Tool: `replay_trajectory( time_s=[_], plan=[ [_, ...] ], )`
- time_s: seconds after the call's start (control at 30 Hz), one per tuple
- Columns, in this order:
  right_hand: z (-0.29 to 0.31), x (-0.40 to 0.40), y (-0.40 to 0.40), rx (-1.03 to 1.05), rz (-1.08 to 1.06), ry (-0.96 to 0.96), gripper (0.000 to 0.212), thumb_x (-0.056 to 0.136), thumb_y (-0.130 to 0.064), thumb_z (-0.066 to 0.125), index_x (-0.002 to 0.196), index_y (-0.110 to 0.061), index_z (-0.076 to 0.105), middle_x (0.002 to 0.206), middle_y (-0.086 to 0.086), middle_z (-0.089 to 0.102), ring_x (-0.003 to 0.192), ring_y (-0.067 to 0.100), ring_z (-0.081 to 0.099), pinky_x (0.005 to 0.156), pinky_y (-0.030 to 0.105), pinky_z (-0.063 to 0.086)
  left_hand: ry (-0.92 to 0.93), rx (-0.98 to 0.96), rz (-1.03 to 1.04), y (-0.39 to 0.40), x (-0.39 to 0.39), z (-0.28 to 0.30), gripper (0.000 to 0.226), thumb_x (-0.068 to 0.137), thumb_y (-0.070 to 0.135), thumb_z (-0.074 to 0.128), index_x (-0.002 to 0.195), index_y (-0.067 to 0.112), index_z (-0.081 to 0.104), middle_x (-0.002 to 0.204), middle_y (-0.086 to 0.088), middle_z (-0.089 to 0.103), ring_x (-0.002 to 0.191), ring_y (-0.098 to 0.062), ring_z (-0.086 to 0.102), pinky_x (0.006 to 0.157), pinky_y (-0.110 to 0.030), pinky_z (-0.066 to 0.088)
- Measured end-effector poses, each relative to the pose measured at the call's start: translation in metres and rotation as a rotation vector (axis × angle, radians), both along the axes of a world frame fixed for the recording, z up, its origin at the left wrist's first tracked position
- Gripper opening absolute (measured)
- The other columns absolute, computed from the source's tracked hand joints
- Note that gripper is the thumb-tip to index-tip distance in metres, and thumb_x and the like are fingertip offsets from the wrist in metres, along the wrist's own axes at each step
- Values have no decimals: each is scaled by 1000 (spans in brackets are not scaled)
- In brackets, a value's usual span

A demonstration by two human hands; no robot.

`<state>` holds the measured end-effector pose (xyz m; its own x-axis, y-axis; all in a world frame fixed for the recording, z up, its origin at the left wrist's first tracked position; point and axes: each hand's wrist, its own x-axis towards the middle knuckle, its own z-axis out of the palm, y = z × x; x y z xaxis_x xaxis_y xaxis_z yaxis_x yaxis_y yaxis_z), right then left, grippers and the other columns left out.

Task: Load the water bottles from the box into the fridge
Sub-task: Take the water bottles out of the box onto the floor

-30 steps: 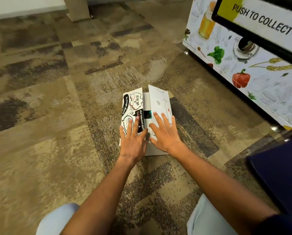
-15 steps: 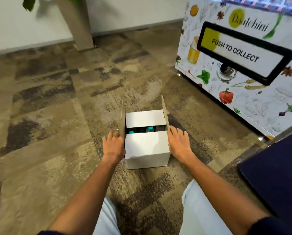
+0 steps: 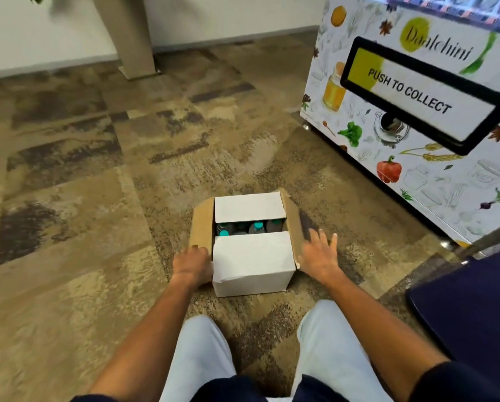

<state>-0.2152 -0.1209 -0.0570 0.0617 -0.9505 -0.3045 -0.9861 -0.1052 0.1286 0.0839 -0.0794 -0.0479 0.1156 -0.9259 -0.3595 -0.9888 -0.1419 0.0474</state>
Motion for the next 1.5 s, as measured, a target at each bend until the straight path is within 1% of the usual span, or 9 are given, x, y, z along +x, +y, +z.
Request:
replay_trajectory(
  time_s=[0.13,0.3,0.4,0.53,0.67,0.73,0.93,1.17,1.5],
  plan=[
    [-16,28,-43,-48,112,-186,45,100,-39,41,137,-14,50,144,8,46,134,27,39,114,44,28,136,-104,-57,-42,-4,-13,33,93,28,51,120,12,62,117,-10,65,106,-30,59,88,-40,51],
    [-26,58,-96,16,155,-356,35,101,-40,44,112,-15,65,108,7,66,100,25,59,85,38,49,211,12,-99,-80,-5,-28,40,97,30,48,133,15,55,123,-9,63,114,-28,49,94,-41,47],
    [-32,66,-124,225,136,-339,40,101,-44,42,102,-14,68,94,7,70,81,22,64,74,38,56,177,184,-150,-107,0,-27,38,98,34,45,128,15,59,120,-13,64,113,-30,50,93,-42,46],
    [-40,63,-148,478,139,-380,35,99,-40,51,95,-12,71,87,6,66,76,19,60,67,31,51,277,407,-52,-148,-1,-20,33,98,36,48,91,8,62,103,-16,67,94,-33,61,74,-36,46],
    [-36,54,-163,753,72,-525,27,90,-36,68,76,-13,69,72,-1,62,65,13,56,58,25,43,304,701,-144,-181,-16,-8,31,93,36,58,104,7,64,105,-10,67,92,-27,64,66,-28,43],
    [-32,48,-168,913,40,-551,27,87,-34,72,83,-7,72,75,2,67,64,11,58,57,22,45,318,900,-190,-189,-21,-8,20,91,31,62,89,12,63,92,-8,66,73,-19,62,61,-26,46],
    [-36,42,-174,1404,-128,-421,19,85,-29,76,92,-13,69,82,4,69,68,13,66,72,25,56,366,1269,-124,-191,-33,-20,31,86,22,71,111,4,68,90,-6,69,79,-22,66,90,-44,56],
    [-49,44,-150,1519,-76,-304,7,88,-15,73,95,-13,72,88,0,75,78,13,73,80,25,55,391,1476,-149,-147,-46,-39,43,83,28,76,118,5,67,95,0,72,92,-18,67,93,-40,52],
    [-41,38,-113,1229,-74,-435,24,87,-6,72,110,-3,69,94,8,74,74,12,72,71,23,58,432,1310,-71,-110,-52,-34,39,92,25,65,125,3,61,122,-12,67,117,-27,62,103,-42,47]
  ],
)
